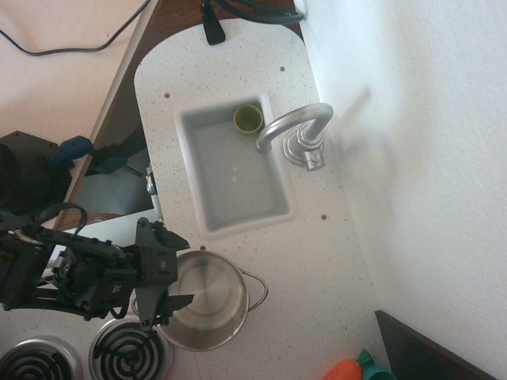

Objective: Pick up pot

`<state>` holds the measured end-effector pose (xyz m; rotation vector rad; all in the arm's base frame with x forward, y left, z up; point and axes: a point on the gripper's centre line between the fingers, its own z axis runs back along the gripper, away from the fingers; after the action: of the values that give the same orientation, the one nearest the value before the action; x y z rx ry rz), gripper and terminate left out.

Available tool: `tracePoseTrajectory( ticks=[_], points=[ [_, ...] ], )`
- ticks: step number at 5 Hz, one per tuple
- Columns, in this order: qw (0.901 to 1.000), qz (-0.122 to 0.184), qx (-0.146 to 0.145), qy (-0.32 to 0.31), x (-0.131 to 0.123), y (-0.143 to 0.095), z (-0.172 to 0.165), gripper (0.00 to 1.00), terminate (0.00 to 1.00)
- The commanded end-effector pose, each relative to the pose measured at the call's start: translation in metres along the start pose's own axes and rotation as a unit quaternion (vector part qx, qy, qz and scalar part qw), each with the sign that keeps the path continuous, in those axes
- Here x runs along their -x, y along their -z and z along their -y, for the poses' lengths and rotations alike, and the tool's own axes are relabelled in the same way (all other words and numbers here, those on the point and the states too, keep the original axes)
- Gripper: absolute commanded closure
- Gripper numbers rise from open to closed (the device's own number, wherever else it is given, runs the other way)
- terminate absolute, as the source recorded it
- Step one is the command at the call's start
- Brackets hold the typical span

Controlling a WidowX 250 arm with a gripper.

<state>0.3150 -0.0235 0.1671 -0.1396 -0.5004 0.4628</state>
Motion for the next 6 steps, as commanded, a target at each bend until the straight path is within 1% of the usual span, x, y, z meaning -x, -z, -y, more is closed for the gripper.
tracePoseTrajectory(
  ticks=[1, 2, 3, 4, 5, 6],
  points=[
    [1.0000, 0.000, 0.000, 0.000, 0.000, 0.000, 0.000, 0.00, 0.00],
    [0.9981, -0.033, -0.048, -0.020, 0.006, 0.025, -0.007, 0.00, 0.00],
    [0.9944, -0.077, -0.062, -0.037, 0.013, 0.047, -0.016, 0.00, 0.00],
    [0.9930, -0.087, -0.070, -0.037, 0.018, 0.054, -0.018, 0.00, 0.00],
    [0.9922, -0.095, -0.071, -0.039, 0.022, 0.059, -0.019, 0.00, 0.00],
    [0.9931, -0.099, -0.043, -0.046, 0.024, 0.063, -0.017, 0.00, 0.00]
  ],
)
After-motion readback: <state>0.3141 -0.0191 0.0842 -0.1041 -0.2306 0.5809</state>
